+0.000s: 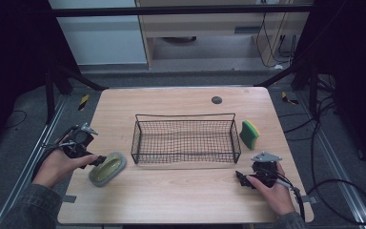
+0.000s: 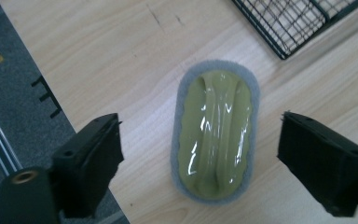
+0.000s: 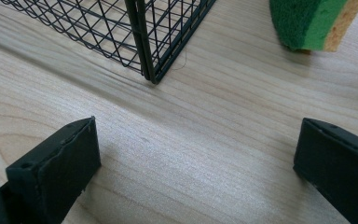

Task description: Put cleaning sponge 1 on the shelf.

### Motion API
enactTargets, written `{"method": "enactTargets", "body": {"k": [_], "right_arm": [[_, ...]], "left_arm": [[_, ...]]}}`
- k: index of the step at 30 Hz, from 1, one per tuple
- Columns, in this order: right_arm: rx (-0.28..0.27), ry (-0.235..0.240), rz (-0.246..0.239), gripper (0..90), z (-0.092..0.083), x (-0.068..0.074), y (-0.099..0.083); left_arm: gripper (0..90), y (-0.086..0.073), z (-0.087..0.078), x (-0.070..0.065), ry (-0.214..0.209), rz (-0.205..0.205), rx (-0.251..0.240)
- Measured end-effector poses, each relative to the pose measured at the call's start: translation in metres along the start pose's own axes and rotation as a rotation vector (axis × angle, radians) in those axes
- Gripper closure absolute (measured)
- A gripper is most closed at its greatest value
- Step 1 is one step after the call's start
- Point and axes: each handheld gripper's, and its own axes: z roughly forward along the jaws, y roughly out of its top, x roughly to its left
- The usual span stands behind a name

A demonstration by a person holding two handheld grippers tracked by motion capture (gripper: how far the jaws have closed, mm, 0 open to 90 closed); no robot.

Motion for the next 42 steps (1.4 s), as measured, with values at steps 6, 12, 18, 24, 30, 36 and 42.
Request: {"method": "enactTargets", "body": {"k": [6, 12, 18, 24, 30, 36, 42], "right_arm": [[-0.001, -0.007, 0.006, 0.8, -0.002, 0.001, -0.002], [-0.001, -0.006, 0.007, 0.7, -0.002, 0.002, -0.002], [0.0, -0.001, 0.008, 0.7, -0.002, 0.001, -0.002], [-0.003, -0.005, 0.007, 0.8, -0.002, 0.002, -0.002], [0.003, -0.001, 0.003, 0.7, -0.003, 0.001, -0.002], [0.003, 0.002, -0.001, 0.7, -0.002, 0.001, -0.002], [-0.001, 0.003, 0.001, 0.7, -0.002, 0.001, -0.002]], "left_arm": [[26.6, -0.003, 0.002, -0.007, -0.022, 0.045, 0.019], [30.1, -0.005, 0.019, -0.01, -0.054, 0.07, 0.059], [33.9, 0.002, 0.034, -0.01, -0.07, 0.086, 0.109], [37.0, 0.004, 0.041, -0.011, -0.076, 0.085, 0.133], [41.6, 0.005, 0.047, -0.011, -0.078, 0.096, 0.152], [49.2, 0.005, 0.053, -0.01, -0.099, 0.103, 0.195], [50.9, 0.01, 0.057, -0.013, -0.086, 0.117, 0.188]]}}
